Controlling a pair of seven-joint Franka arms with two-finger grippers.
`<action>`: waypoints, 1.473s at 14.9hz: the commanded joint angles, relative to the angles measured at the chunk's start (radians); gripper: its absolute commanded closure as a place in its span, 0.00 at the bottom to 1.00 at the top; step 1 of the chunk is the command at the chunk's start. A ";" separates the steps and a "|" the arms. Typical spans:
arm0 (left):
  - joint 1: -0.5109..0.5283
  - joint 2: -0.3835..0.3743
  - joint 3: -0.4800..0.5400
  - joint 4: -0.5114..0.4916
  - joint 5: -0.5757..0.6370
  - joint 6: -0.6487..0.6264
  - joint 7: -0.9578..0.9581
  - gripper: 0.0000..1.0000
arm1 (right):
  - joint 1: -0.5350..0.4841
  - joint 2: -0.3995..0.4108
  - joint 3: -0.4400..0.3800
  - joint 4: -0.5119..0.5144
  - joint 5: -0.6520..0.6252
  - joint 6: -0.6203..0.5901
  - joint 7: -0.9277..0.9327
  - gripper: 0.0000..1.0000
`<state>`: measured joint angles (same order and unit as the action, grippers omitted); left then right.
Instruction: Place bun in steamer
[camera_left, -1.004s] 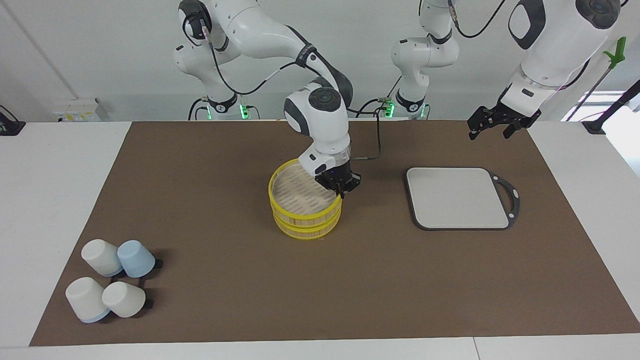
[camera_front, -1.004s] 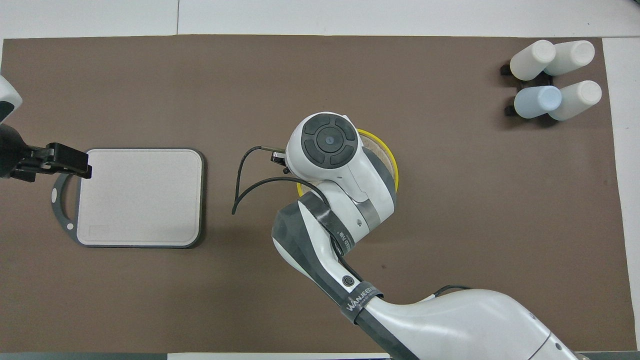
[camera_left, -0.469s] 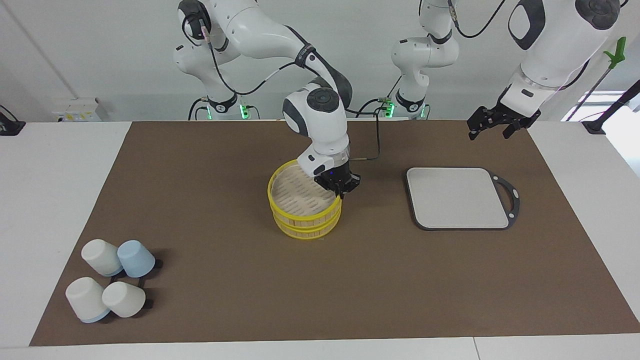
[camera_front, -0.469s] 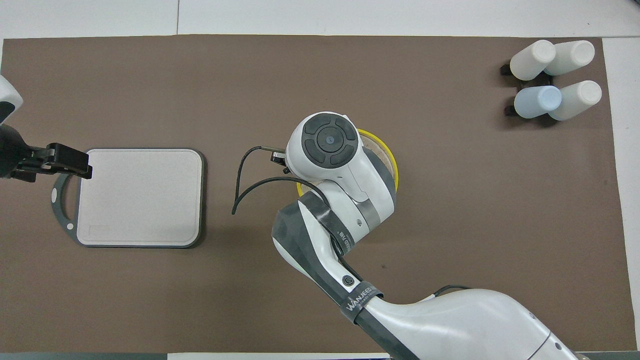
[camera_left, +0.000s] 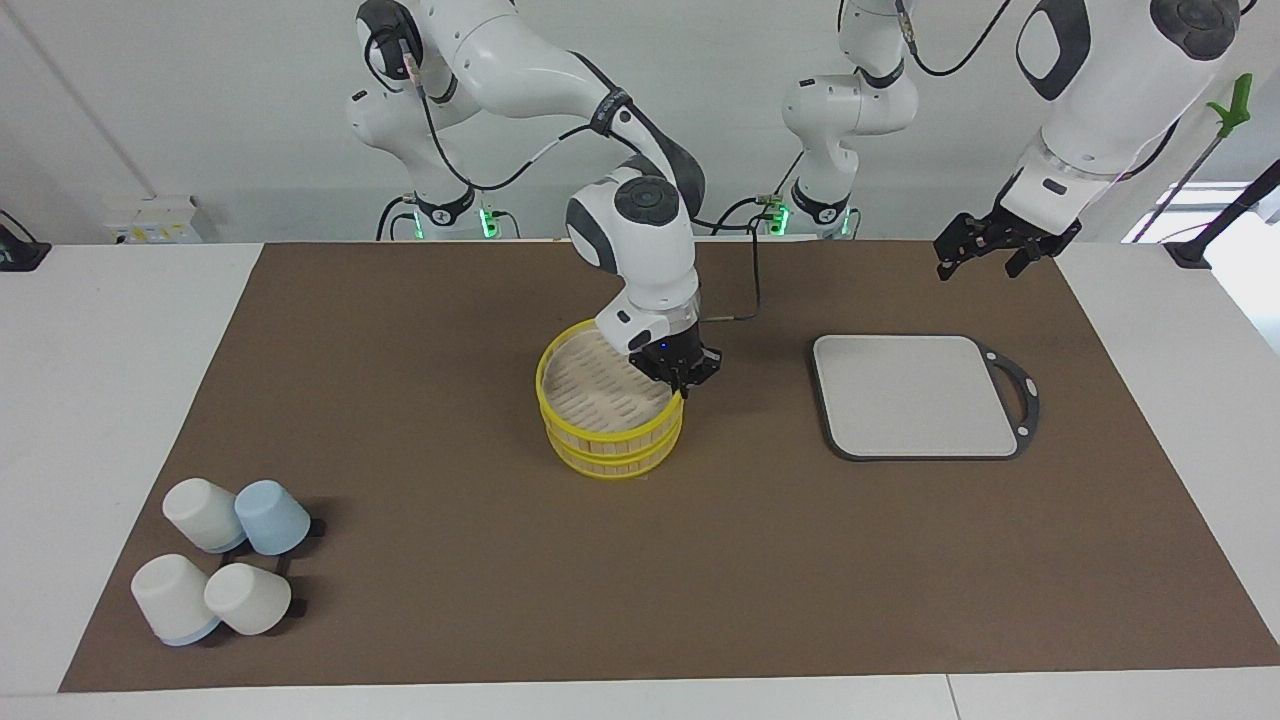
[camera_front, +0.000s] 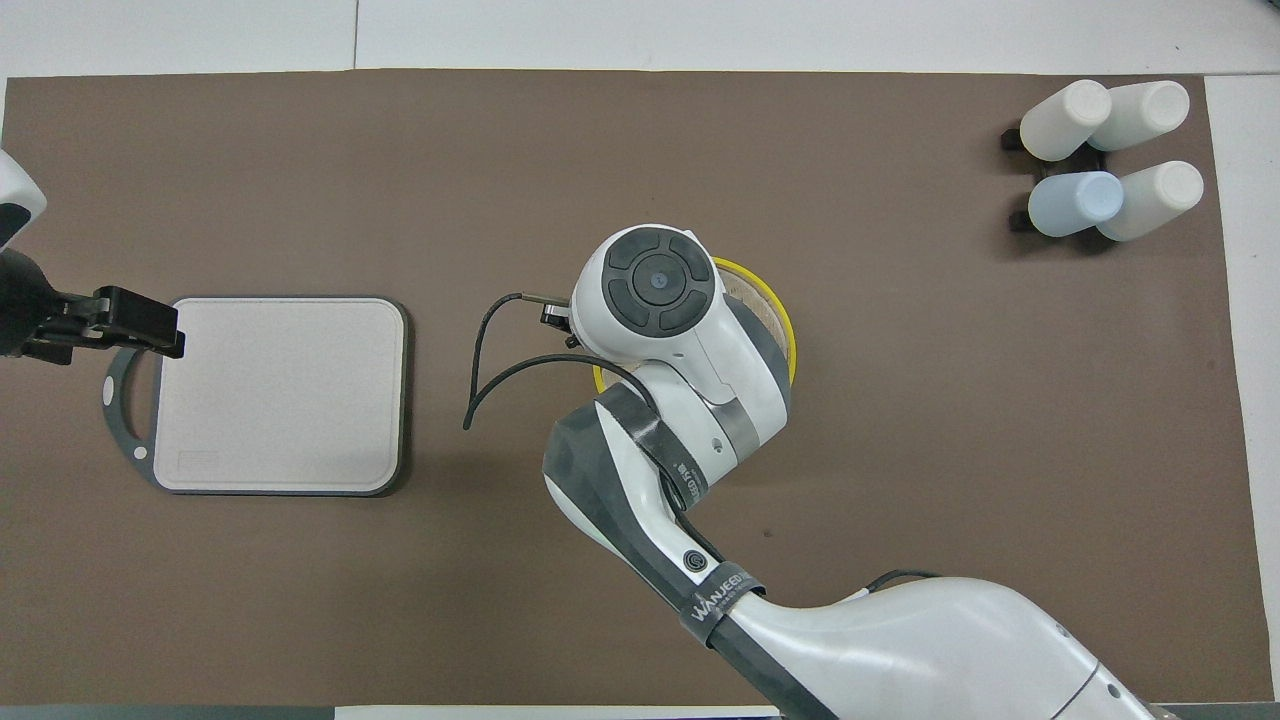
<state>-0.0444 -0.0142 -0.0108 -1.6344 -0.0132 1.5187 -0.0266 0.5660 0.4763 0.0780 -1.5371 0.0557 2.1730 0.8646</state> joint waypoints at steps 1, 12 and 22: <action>0.000 -0.023 0.000 -0.033 -0.004 0.020 0.007 0.00 | -0.006 0.031 0.003 0.011 0.007 0.021 -0.036 1.00; 0.000 -0.023 0.000 -0.033 -0.002 0.028 0.007 0.00 | -0.037 0.012 -0.001 0.103 -0.013 -0.159 -0.068 0.00; -0.011 -0.021 0.000 -0.033 -0.002 0.041 0.014 0.00 | -0.397 -0.291 -0.006 0.091 -0.014 -0.564 -0.861 0.00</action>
<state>-0.0455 -0.0142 -0.0119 -1.6346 -0.0132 1.5305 -0.0258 0.2310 0.2321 0.0567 -1.4123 0.0465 1.6563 0.1152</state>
